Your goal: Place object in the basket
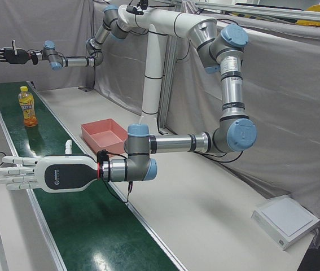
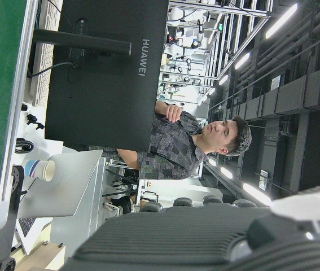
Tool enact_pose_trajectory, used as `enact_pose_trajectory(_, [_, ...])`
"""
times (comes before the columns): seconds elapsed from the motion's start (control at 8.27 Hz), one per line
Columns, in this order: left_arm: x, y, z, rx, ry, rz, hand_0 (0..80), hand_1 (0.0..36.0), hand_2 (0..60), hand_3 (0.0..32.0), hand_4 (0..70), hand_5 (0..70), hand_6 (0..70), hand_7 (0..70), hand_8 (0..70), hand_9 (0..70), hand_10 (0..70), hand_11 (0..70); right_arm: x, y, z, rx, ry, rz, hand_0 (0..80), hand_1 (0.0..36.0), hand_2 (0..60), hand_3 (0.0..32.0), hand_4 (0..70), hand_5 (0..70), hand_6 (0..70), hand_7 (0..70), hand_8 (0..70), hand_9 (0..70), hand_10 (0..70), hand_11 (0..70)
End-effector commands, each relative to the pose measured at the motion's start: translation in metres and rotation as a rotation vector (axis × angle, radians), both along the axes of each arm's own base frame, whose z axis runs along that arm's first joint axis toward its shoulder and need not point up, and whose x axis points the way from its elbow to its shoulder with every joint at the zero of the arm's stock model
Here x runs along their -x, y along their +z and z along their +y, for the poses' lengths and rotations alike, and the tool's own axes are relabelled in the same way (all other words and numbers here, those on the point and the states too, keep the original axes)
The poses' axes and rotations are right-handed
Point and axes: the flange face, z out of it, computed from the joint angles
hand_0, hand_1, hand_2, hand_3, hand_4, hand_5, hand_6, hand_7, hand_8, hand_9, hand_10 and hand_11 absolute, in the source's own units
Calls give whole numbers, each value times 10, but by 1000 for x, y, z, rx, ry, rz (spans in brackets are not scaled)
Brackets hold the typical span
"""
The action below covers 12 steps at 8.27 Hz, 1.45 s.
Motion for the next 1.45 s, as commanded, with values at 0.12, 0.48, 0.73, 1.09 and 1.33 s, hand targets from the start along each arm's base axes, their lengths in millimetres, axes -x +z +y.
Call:
enact_pose_trajectory(0.12, [0,0,0,0,0,0,552,72,0,0,114,24,0,0,0,16,32,61,0,0,0,0,0,0,0,0,0,0,0,0,0,0,0,0,0,0])
enact_pose_trajectory(0.48, [-7,-1,0,-3,10,0,553,78,0,0,112,39,0,0,1,15,34,65,0,0,0,0,0,0,0,0,0,0,0,0,0,0,0,0,0,0])
enact_pose_trajectory(0.73, [-39,-18,-4,-18,51,4,551,79,0,0,117,40,0,0,9,34,40,74,0,0,0,0,0,0,0,0,0,0,0,0,0,0,0,0,0,0])
enact_pose_trajectory(1.09, [-57,-41,-10,-37,71,8,553,79,0,0,123,48,0,0,18,47,41,75,0,1,0,2,0,0,0,0,0,0,0,0,0,0,0,0,0,0])
enact_pose_trajectory(1.33, [-100,-64,-9,-44,118,-10,552,76,0,0,119,47,0,0,17,45,42,77,0,0,0,-1,0,0,0,0,0,0,0,0,0,0,0,0,0,0])
